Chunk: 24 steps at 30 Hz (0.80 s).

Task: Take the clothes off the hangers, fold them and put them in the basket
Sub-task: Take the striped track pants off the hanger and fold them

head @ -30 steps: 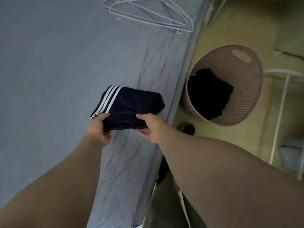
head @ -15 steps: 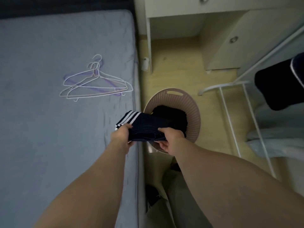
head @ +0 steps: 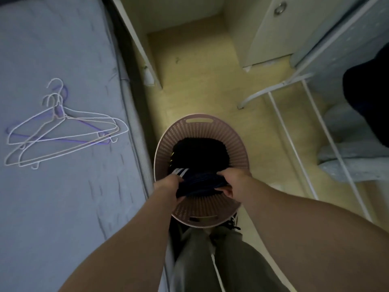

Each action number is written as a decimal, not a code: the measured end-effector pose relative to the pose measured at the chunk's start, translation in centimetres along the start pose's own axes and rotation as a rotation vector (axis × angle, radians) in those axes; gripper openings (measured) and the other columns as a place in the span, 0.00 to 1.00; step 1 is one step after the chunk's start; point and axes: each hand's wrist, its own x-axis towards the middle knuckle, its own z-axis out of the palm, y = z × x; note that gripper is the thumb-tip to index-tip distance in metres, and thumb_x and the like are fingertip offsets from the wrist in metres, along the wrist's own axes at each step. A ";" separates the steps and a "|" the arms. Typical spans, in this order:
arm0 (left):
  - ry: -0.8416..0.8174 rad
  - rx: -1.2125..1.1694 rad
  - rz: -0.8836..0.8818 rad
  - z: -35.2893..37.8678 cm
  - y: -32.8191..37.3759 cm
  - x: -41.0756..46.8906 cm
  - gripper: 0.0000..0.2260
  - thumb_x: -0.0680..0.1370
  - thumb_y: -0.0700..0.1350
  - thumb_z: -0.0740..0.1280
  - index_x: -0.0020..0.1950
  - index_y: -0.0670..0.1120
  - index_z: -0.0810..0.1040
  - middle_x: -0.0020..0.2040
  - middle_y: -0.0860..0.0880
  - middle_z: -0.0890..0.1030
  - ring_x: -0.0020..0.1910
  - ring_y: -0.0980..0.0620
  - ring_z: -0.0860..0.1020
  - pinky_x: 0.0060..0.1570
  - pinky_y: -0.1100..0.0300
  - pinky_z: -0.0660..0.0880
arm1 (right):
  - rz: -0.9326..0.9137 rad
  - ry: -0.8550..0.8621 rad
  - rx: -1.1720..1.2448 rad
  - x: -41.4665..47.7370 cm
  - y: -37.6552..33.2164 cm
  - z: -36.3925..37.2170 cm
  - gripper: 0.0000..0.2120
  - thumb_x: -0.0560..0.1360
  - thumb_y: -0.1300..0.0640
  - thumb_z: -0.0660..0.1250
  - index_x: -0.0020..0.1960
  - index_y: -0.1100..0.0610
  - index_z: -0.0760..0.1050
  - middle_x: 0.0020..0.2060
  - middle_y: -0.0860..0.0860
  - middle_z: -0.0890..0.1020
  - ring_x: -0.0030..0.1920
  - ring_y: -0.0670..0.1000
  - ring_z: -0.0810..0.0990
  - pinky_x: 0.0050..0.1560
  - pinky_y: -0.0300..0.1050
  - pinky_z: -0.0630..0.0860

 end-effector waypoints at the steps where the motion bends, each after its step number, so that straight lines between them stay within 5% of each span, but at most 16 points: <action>1: 0.030 -0.012 0.040 0.6 0.5 1.4 0.25 0.70 0.40 0.71 0.66 0.42 0.71 0.58 0.39 0.77 0.50 0.40 0.79 0.26 0.56 0.77 | -0.016 0.017 0.008 1.3 -0.5 0.4 0.18 0.76 0.62 0.71 0.64 0.62 0.74 0.57 0.63 0.80 0.40 0.60 0.82 0.16 0.34 0.66; 5: 0.048 0.016 0.152 2.0 0.7 5.9 0.30 0.70 0.38 0.71 0.72 0.46 0.67 0.61 0.43 0.76 0.53 0.43 0.77 0.49 0.50 0.79 | -0.176 0.077 0.011 6.6 -0.5 1.5 0.19 0.77 0.61 0.71 0.66 0.57 0.73 0.54 0.56 0.80 0.48 0.59 0.82 0.24 0.38 0.73; 8: 0.043 0.130 0.165 3.2 -0.6 10.0 0.38 0.71 0.35 0.72 0.78 0.47 0.60 0.67 0.43 0.72 0.59 0.42 0.75 0.56 0.50 0.76 | -0.207 0.127 -0.030 12.1 1.4 2.3 0.22 0.77 0.64 0.68 0.70 0.54 0.70 0.53 0.54 0.79 0.46 0.55 0.78 0.46 0.51 0.81; 10: 0.056 0.318 0.176 4.1 -1.8 14.4 0.42 0.71 0.35 0.74 0.79 0.45 0.54 0.71 0.41 0.70 0.65 0.40 0.72 0.62 0.49 0.74 | -0.200 0.160 -0.179 16.7 2.5 3.1 0.24 0.78 0.64 0.65 0.72 0.56 0.68 0.62 0.58 0.78 0.55 0.59 0.78 0.60 0.57 0.78; 13: 0.081 0.785 0.230 5.1 -3.7 18.6 0.48 0.71 0.42 0.77 0.79 0.42 0.47 0.75 0.38 0.63 0.71 0.39 0.67 0.70 0.50 0.66 | -0.182 0.187 -0.500 21.9 4.2 3.5 0.27 0.80 0.60 0.63 0.77 0.60 0.62 0.72 0.59 0.70 0.68 0.60 0.71 0.72 0.49 0.66; 15: 0.159 1.032 0.369 5.8 -4.6 19.7 0.51 0.70 0.48 0.76 0.79 0.44 0.43 0.76 0.38 0.56 0.72 0.38 0.63 0.70 0.47 0.64 | -0.202 0.211 -0.673 24.0 5.0 3.4 0.30 0.79 0.56 0.65 0.78 0.59 0.59 0.73 0.59 0.68 0.70 0.59 0.70 0.73 0.46 0.63; 18: 0.323 1.437 0.850 6.9 -5.9 18.8 0.50 0.69 0.56 0.70 0.80 0.46 0.40 0.78 0.41 0.50 0.74 0.39 0.57 0.71 0.43 0.58 | -0.281 0.264 -0.804 24.6 5.9 3.4 0.32 0.77 0.58 0.66 0.77 0.60 0.56 0.72 0.61 0.67 0.68 0.59 0.70 0.70 0.48 0.66; 21: 0.239 1.718 1.215 8.5 -4.8 17.7 0.46 0.74 0.56 0.63 0.80 0.45 0.36 0.80 0.42 0.41 0.78 0.40 0.46 0.76 0.42 0.47 | -0.461 0.292 -1.070 23.9 5.0 3.8 0.28 0.75 0.57 0.68 0.72 0.57 0.60 0.65 0.61 0.69 0.60 0.59 0.73 0.61 0.52 0.74; 24: 0.244 1.964 1.375 10.3 -1.9 17.6 0.41 0.78 0.55 0.58 0.79 0.42 0.36 0.79 0.40 0.34 0.78 0.37 0.38 0.75 0.39 0.38 | -0.641 0.287 -1.329 23.5 2.9 4.6 0.34 0.72 0.54 0.71 0.73 0.56 0.59 0.65 0.60 0.67 0.60 0.58 0.72 0.56 0.52 0.76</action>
